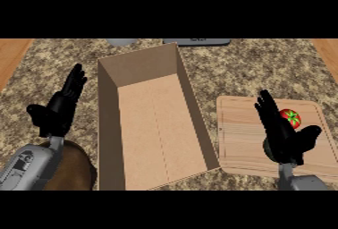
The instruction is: Pick the squash from the cutting board and place it in the cardboard box
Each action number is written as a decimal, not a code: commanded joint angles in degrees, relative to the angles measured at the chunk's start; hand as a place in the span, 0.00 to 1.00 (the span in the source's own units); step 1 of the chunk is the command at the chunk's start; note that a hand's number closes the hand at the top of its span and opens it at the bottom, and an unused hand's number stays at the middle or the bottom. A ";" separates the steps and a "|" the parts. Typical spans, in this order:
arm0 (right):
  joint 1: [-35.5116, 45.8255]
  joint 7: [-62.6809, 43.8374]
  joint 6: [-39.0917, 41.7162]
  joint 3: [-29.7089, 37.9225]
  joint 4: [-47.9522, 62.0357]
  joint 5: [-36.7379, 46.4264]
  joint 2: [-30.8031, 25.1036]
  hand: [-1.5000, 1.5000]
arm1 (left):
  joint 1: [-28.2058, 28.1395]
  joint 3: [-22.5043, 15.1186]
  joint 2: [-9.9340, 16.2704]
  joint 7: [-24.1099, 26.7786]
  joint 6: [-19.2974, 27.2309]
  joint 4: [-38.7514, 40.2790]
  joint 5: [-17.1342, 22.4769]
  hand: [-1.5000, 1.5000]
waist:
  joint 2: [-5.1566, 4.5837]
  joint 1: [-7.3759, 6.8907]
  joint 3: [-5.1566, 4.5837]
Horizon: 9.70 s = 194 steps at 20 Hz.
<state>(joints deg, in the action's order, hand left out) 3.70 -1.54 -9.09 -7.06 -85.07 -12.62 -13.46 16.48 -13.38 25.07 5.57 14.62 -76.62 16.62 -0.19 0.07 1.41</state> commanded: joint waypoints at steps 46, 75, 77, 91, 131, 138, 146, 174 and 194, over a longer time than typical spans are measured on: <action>-7.17 -66.03 22.85 -1.64 -36.94 35.57 -20.82 0.00 | -15.72 11.97 3.59 -14.44 -8.72 -15.27 11.15 0.50 | 0.19 -0.57 -1.44; -0.11 -57.13 25.30 -3.92 -20.46 53.34 -5.75 0.00 | -18.76 17.00 -5.09 -18.44 -13.09 -20.41 2.44 0.50 | 0.20 -0.42 -1.41; 0.19 -61.69 30.47 -3.02 -25.46 51.43 -5.93 0.00 | -17.19 17.02 -5.98 -19.00 -13.21 -18.28 2.11 0.50 | 0.23 -0.16 -1.43; -3.60 -50.11 29.55 2.25 -16.36 55.07 -5.13 0.00 | -14.02 21.29 -6.49 -21.34 -16.47 -17.10 1.21 0.50 | 0.20 -0.03 -1.40; 21.27 -62.95 18.84 -23.36 2.99 66.08 13.35 1.00 | -8.76 18.31 -13.37 -22.06 -22.26 -16.51 -4.15 0.50 | -1.89 -10.99 -1.47; 34.84 -71.58 14.92 -28.03 9.78 65.74 13.41 1.00 | -6.57 18.02 -12.98 -23.24 -22.44 -15.36 -4.23 0.50 | -1.20 -11.71 -1.65; 51.04 -77.04 13.15 -30.10 12.94 68.49 13.38 1.00 | -6.28 17.76 -13.31 -24.45 -22.35 -14.93 -4.36 0.50 | -0.08 -11.86 -1.85; 75.90 -83.68 14.11 -20.61 33.06 73.29 13.41 1.00 | -7.24 21.46 -12.75 -21.51 -20.88 -12.20 -5.64 0.50 | 0.05 -5.89 -1.73; 53.73 -83.66 -5.01 -26.23 29.19 60.37 13.41 0.00 | -9.32 22.07 -12.99 -21.26 -21.27 -13.91 -4.78 0.50 | 0.17 -4.88 -1.48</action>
<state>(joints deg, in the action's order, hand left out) 60.58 -71.03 -5.24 -29.66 -52.99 50.54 -0.96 7.52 8.82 12.40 -16.23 -6.52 -90.37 11.84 -0.11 -4.92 -0.08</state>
